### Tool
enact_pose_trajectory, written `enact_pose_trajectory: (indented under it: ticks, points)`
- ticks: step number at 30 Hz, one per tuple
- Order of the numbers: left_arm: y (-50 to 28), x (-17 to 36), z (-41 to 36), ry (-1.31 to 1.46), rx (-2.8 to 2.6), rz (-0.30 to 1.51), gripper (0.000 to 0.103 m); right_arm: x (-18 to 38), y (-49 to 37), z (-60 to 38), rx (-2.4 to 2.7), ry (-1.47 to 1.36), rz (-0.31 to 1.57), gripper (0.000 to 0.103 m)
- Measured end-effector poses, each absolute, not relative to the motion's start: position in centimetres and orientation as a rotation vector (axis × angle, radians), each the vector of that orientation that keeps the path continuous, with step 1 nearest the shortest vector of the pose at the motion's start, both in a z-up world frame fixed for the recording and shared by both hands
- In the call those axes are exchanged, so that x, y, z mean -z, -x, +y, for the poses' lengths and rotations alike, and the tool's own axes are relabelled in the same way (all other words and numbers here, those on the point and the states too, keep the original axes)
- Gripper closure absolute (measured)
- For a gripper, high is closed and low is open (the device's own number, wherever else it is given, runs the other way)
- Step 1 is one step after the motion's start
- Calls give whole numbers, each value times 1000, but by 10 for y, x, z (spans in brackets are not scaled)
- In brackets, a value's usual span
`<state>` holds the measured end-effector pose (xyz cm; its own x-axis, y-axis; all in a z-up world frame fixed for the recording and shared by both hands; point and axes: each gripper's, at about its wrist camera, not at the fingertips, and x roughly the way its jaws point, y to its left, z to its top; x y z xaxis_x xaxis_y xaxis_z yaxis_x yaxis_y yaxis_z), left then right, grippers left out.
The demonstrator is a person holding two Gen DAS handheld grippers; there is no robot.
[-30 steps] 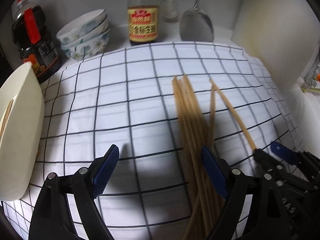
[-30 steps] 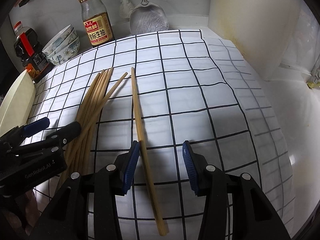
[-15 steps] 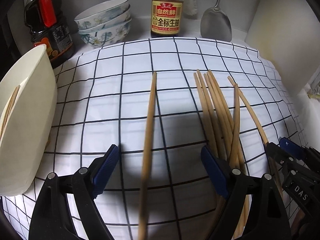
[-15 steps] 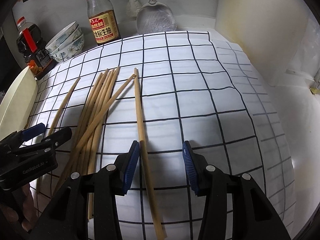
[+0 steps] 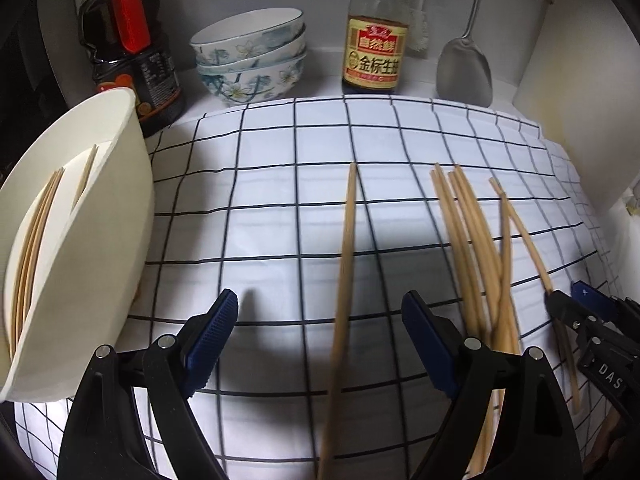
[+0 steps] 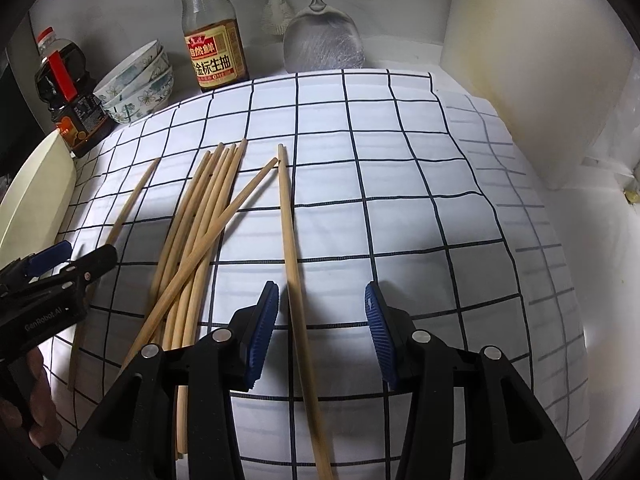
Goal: Organize utensils
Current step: 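Close the right tool on one wooden chopstick while the left tool grasps another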
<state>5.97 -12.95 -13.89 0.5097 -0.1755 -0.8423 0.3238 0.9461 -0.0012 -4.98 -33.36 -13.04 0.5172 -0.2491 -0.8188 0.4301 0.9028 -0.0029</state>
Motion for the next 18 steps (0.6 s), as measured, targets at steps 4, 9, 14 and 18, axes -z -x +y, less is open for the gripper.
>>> enact_pose_trajectory:
  ticks: [4,9,14,18]
  points:
    - [-66,143,-126,-164,294,1004,21,131,48,-334,411,-202,940,60]
    - [-67,148,-125,-180,288,998,20,132,43,-332,412,-171,937,60]
    - [-68,149,-126,-181,303,992,23,133,40,-327,401,-126,929,61]
    - [-59,145,-133,-206,345,972,45,133,42,-324,383,-122,934,81]
